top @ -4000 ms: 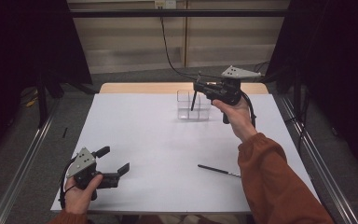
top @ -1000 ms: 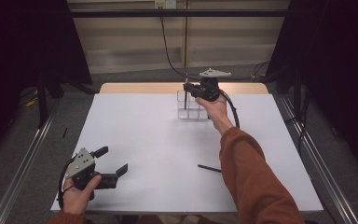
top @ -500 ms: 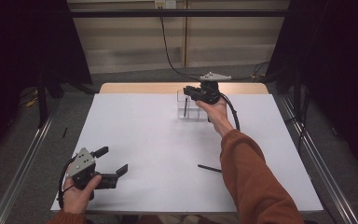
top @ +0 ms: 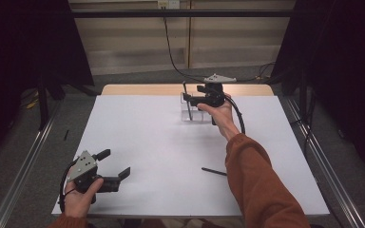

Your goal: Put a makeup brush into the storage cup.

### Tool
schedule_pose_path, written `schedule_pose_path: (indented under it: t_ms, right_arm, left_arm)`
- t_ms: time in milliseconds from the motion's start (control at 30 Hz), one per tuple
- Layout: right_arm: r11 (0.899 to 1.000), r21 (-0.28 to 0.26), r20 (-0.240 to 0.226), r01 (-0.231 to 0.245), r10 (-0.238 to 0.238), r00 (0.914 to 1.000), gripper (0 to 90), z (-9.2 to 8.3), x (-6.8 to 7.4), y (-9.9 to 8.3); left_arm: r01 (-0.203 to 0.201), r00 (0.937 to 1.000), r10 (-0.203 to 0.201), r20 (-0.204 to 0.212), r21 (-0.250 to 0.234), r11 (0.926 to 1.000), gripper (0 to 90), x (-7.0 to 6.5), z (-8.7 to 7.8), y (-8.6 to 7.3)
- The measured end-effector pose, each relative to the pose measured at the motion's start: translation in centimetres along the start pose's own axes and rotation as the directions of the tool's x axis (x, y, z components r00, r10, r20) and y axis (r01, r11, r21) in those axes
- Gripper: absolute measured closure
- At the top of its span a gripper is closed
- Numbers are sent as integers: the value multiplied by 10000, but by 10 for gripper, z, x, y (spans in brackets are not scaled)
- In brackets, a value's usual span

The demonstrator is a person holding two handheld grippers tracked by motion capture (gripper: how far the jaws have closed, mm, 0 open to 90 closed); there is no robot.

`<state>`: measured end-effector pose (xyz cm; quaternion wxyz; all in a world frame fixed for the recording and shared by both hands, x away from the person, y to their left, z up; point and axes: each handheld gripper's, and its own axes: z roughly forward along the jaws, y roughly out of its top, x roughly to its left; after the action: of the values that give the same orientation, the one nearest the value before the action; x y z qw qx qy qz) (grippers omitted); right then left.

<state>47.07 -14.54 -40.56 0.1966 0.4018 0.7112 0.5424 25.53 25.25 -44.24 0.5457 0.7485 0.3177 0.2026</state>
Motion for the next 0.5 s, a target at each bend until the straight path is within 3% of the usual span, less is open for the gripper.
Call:
schedule_pose_path:
  t_ms: [133, 233, 500]
  right_arm:
    - [10000, -85, 18, 11, -11, 10000, 80, -3, 2, 0]
    - [9992, -245, 154, 310, -306, 9994, 70, -7, 3, -3]
    - [9992, -190, 95, 363, -361, 9993, 4, -23, 0, -8]
  left_arm:
    - [51, 10000, -51, -12, -13, 10000, 30, 1, 0, 0]
    - [85, 10000, -85, 2, -32, 10000, 30, 1, 0, 0]
    - [73, 10000, -73, -46, -16, 10000, 30, 1, 0, 0]
